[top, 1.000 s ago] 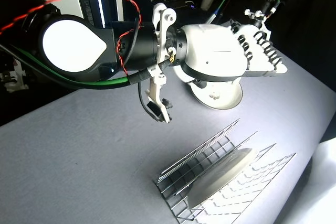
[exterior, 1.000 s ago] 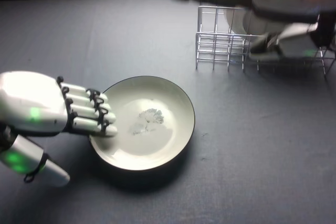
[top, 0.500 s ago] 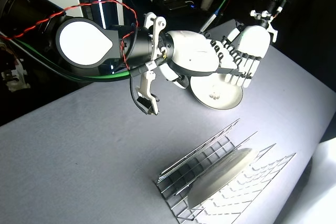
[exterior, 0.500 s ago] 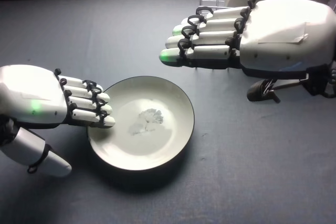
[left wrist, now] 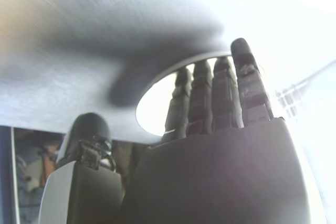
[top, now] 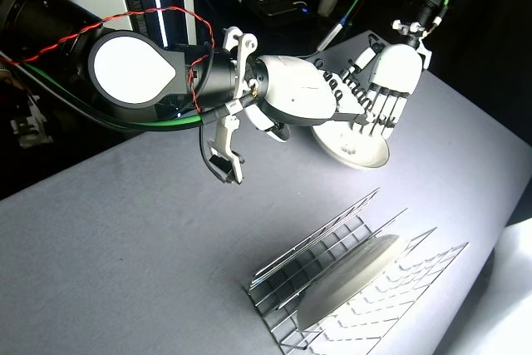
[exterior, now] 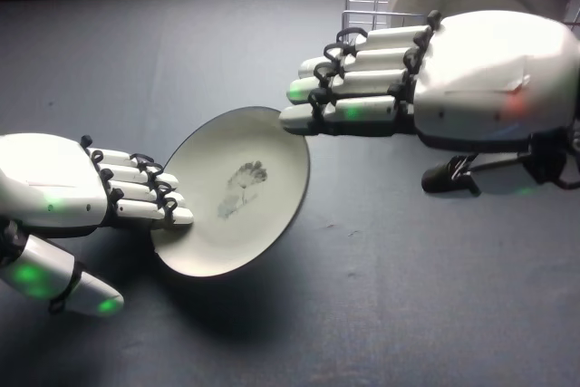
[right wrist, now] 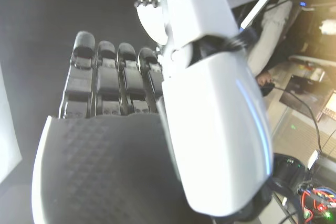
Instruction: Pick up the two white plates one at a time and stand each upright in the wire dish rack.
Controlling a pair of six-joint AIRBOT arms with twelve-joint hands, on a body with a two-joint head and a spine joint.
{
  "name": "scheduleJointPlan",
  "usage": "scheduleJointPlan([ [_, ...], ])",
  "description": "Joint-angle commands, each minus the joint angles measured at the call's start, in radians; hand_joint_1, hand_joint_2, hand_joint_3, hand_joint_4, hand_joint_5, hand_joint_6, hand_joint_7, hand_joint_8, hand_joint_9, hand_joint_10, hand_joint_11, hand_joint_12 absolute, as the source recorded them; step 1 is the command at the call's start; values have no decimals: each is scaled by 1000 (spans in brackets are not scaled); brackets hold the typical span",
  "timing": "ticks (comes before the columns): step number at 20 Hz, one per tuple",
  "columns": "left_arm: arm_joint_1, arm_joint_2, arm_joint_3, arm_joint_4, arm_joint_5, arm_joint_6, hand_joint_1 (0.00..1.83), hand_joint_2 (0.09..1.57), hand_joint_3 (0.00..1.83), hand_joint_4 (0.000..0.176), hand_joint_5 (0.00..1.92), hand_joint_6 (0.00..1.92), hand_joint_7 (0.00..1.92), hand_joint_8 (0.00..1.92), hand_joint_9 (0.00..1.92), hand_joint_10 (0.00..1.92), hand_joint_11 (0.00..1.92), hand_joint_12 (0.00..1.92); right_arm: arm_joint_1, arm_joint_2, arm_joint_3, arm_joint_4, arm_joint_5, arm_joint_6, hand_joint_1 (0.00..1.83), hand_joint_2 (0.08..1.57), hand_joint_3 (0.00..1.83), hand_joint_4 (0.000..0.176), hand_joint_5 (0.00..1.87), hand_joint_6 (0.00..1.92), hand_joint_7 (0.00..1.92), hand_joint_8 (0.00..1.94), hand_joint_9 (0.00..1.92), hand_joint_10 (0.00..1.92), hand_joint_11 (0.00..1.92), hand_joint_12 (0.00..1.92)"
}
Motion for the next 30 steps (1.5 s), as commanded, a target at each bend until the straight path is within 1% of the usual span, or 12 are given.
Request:
scheduleJointPlan([
  [1, 13, -16, 6, 19, -12, -1, 0, 1213, 0, 0, 175, 3, 170, 2, 124, 6, 0, 283, 1, 3, -7, 26, 80, -3, 1430, 1071, 1, 0, 72, 3, 7, 1, 13, 3, 0, 423],
  [6, 27, -24, 13, 19, -17, -9, 0, 1197, 0, 0, 151, 7, 132, 5, 94, 5, 0, 256, -23, -38, -1, 25, 14, -3, 1432, 1063, 0, 0, 72, 4, 3, 0, 9, 2, 0, 426],
  [7, 27, -24, 13, 19, -18, -9, 0, 1200, 0, 0, 103, 7, 81, 6, 41, 7, 0, 110, -24, -51, 2, 25, 4, -3, 1453, 1069, 1, 0, 78, 4, 8, 1, 9, 2, 0, 406],
  [10, 27, -25, 13, 19, -19, -9, 0, 1193, 0, 0, 146, 2, 135, 2, 90, 2, 0, 218, -31, -105, 38, 25, -14, -7, 1442, 1081, 5, 0, 64, 0, 14, 0, 16, 2, 0, 435],
  [11, 28, -25, 12, 19, -20, -9, 0, 1185, 0, 0, 115, 3, 104, 3, 66, 2, 0, 138, -36, -123, 52, 25, -15, -8, 1435, 1085, 5, 0, 65, 1, 18, 1, 26, 4, 0, 448],
  [15, 28, -25, 13, 19, -20, -9, 0, 1200, 7, 0, 154, 11, 137, 7, 92, 7, 0, 200, -69, -196, 104, 25, -31, -16, 1413, 1073, 0, 0, 84, 4, 27, 3, 31, 4, 0, 517],
  [16, 28, -25, 13, 19, -21, -9, 0, 1198, 3, 0, 200, 4, 172, 2, 125, 5, 0, 294, -74, -213, 115, 25, -33, -20, 1408, 1084, 2, 0, 67, 4, 25, 1, 38, 4, 0, 477],
  [21, 27, -26, 13, 19, -22, -9, 0, 1202, 1, 0, 165, 2, 126, 3, 77, 2, 0, 219, -79, -307, 186, 25, -49, -29, 1448, 1069, 0, 0, 125, 8, 64, 3, 74, 6, 0, 551],
  [22, 27, -26, 13, 19, -22, -9, 0, 1205, 1, 0, 217, 4, 184, 3, 125, 6, 0, 310, -79, -322, 199, 25, -51, -31, 1451, 1069, 0, 0, 117, 2, 71, 3, 76, 4, 0, 511],
  [25, 27, -27, 14, 19, -22, -9, 0, 1200, 0, 0, 175, 0, 145, 0, 106, 0, 0, 290, -81, -356, 227, 25, -60, -33, 1407, 1055, 0, 0, 163, 9, 118, 6, 111, 8, 0, 614],
  [26, 27, -28, 15, 19, -22, -9, 0, 1195, 0, 0, 135, 3, 110, 3, 69, 3, 0, 173, -82, -367, 238, 25, -61, -33, 1419, 1050, 0, 0, 174, 10, 133, 9, 123, 11, 0, 627],
  [30, 27, -29, 16, 19, -22, -9, 0, 1200, 1, 0, 189, 8, 164, 6, 114, 8, 0, 292, -82, -402, 287, 25, -62, -35, 1426, 1066, 1, 0, 197, 7, 179, 8, 180, 15, 0, 748],
])
